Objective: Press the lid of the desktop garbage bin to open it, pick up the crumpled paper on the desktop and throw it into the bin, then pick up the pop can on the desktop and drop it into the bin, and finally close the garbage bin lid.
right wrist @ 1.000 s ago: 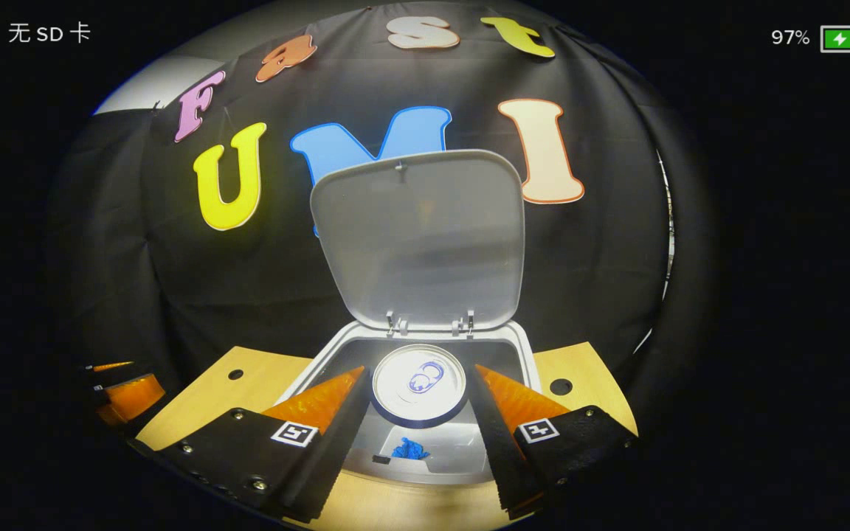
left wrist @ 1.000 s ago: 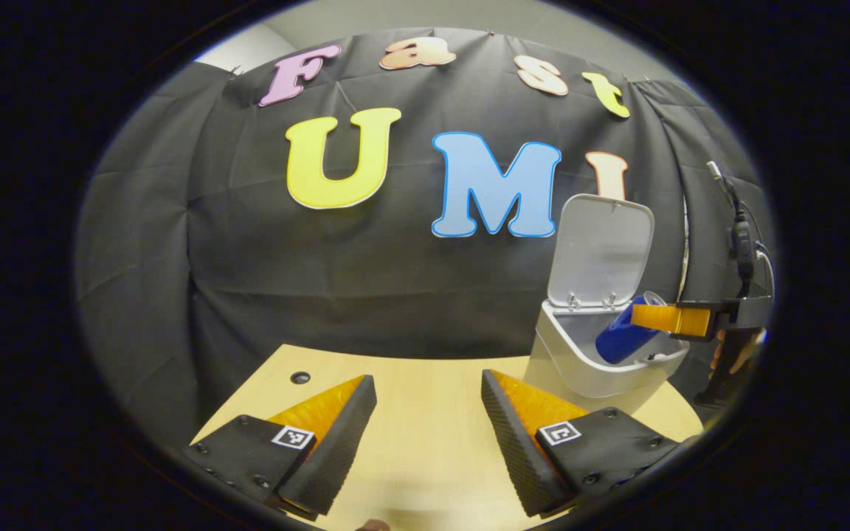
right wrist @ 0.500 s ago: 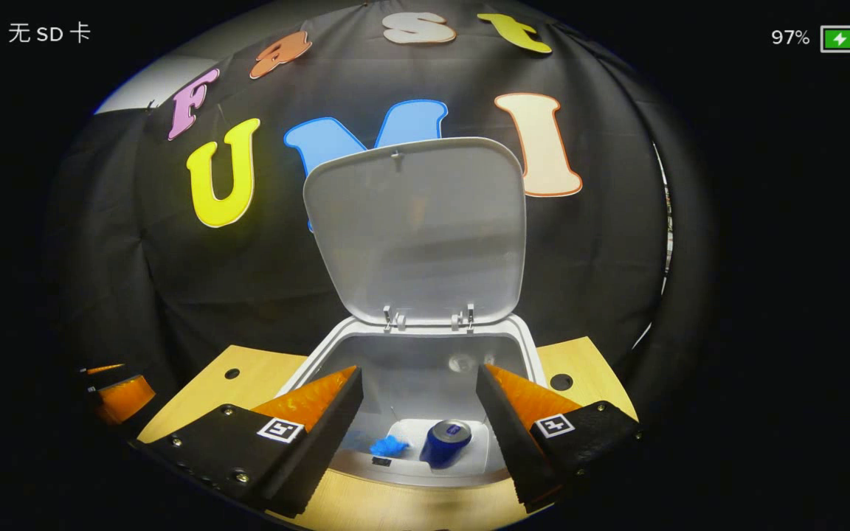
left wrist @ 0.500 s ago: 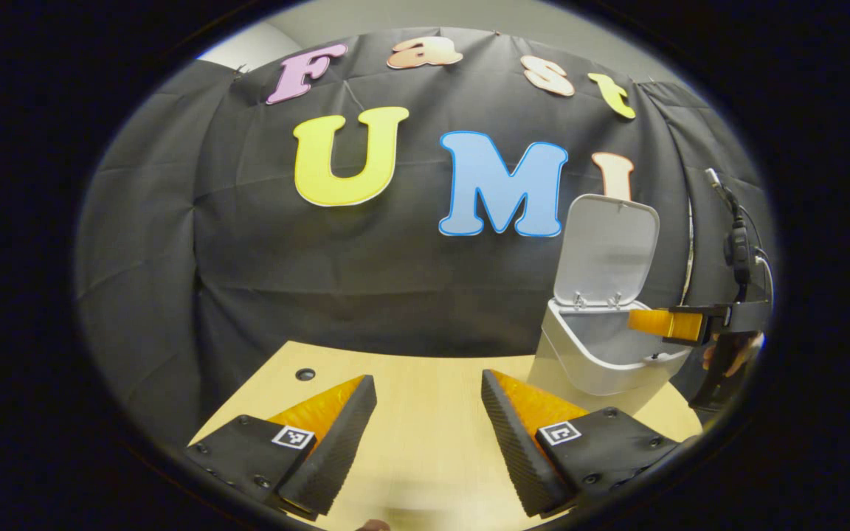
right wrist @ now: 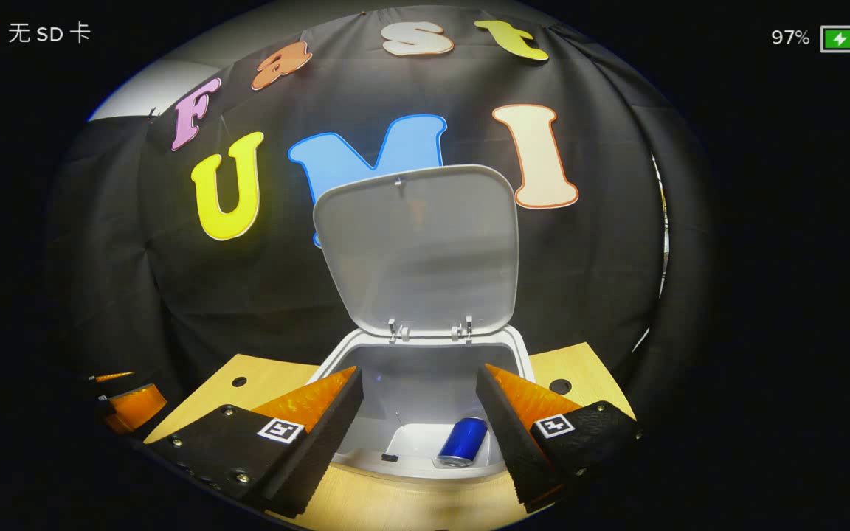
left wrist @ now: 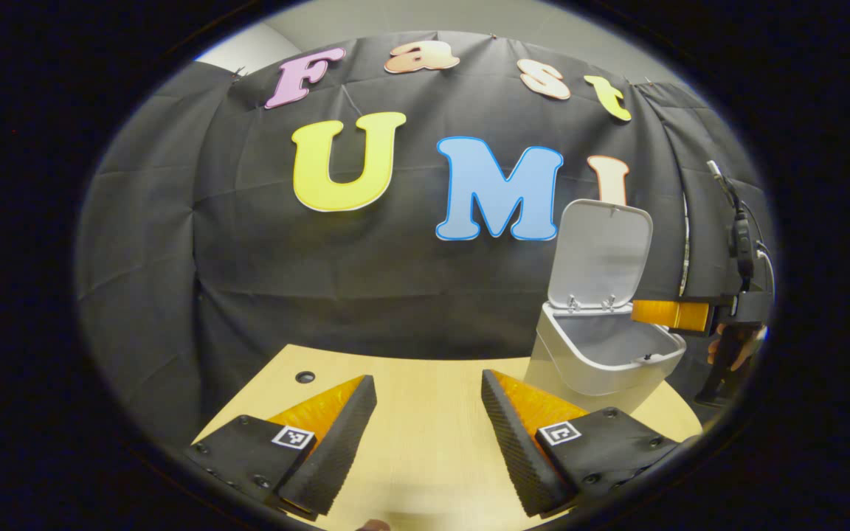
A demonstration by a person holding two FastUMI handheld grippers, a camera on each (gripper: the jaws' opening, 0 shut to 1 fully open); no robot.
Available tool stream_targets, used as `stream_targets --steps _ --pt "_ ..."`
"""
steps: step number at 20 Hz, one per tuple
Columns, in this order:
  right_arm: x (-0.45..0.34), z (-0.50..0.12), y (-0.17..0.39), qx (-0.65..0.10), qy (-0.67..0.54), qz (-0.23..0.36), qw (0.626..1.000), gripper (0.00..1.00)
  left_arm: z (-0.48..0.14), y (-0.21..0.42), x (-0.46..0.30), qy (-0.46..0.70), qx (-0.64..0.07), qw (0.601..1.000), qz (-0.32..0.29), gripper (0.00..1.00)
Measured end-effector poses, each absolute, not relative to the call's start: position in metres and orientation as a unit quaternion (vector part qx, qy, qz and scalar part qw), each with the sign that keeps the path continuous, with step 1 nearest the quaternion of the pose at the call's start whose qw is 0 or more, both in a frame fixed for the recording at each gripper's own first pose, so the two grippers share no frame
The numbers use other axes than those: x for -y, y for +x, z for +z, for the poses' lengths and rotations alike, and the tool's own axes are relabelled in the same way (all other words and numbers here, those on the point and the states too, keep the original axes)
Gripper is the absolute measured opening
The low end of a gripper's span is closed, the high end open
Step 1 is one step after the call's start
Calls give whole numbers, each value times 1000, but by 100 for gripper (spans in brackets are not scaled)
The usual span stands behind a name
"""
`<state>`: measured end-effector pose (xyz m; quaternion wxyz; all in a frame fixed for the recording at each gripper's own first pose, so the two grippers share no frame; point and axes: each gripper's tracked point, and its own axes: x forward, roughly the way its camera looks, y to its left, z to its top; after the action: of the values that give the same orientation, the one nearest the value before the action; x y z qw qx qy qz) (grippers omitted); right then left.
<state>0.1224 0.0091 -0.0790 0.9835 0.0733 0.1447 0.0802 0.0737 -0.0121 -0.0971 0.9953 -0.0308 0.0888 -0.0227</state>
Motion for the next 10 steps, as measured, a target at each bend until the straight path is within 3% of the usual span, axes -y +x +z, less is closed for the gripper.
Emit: stream_targets --steps 10 --pt "-7 -6 134 -87 52 73 992 98 -75 58 17 -39 -75 996 -28 94"
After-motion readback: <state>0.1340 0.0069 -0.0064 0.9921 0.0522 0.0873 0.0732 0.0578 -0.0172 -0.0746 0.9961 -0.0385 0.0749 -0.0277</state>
